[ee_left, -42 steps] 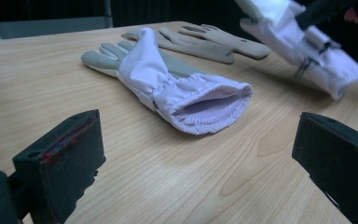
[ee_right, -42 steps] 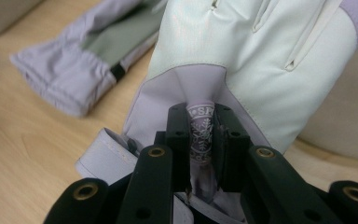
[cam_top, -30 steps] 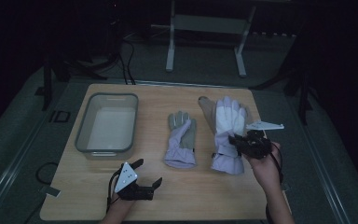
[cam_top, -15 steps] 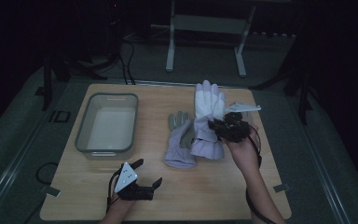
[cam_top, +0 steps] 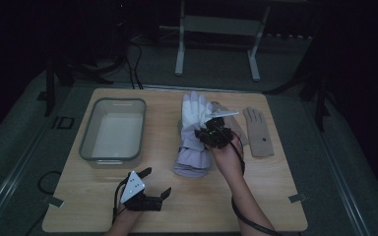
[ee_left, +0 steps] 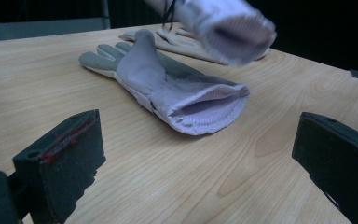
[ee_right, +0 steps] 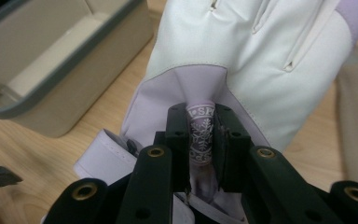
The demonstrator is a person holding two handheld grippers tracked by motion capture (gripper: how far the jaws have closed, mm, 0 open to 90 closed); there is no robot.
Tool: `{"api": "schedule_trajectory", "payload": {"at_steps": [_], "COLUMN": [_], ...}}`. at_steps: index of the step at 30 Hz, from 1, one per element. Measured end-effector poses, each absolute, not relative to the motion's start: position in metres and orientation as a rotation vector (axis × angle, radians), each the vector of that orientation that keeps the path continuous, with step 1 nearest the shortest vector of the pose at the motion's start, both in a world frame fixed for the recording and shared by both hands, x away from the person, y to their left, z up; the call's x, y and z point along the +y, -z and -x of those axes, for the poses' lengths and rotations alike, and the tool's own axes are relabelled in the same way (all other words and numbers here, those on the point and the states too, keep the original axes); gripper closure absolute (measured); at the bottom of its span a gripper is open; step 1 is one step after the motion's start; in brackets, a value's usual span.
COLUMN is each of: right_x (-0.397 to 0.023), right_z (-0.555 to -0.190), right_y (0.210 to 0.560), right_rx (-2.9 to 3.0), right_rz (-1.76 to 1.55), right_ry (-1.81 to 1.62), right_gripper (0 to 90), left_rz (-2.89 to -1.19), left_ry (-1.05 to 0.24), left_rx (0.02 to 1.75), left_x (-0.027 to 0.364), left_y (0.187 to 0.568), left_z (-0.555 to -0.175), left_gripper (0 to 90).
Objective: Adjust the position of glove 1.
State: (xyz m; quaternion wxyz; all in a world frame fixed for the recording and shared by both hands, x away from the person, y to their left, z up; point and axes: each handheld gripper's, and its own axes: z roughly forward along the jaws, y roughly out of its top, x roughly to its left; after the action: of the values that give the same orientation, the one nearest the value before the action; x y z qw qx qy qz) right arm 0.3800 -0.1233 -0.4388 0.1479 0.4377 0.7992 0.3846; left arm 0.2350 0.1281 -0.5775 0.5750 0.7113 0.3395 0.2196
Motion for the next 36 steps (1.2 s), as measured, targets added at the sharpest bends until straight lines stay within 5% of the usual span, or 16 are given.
{"api": "schedule_trajectory", "payload": {"at_steps": [17,36], "right_x": [-0.109,-0.102], "right_z": [-0.406,-0.402], "right_y": [0.502,0.512], "right_rx": [2.38,2.583], "right_rz": [-1.373,-1.214], "right_ry": [-0.968,-0.98], "right_gripper": [75.1,72.0], "left_rz": [-1.666,-1.666], "left_ry": [-0.507,-0.506], "left_rx": [0.791,0.794], "left_x": [0.128,0.128], "left_y": [0.578,0.578], "left_z": [-0.235,-0.235], "left_gripper": [2.3,2.3]}}
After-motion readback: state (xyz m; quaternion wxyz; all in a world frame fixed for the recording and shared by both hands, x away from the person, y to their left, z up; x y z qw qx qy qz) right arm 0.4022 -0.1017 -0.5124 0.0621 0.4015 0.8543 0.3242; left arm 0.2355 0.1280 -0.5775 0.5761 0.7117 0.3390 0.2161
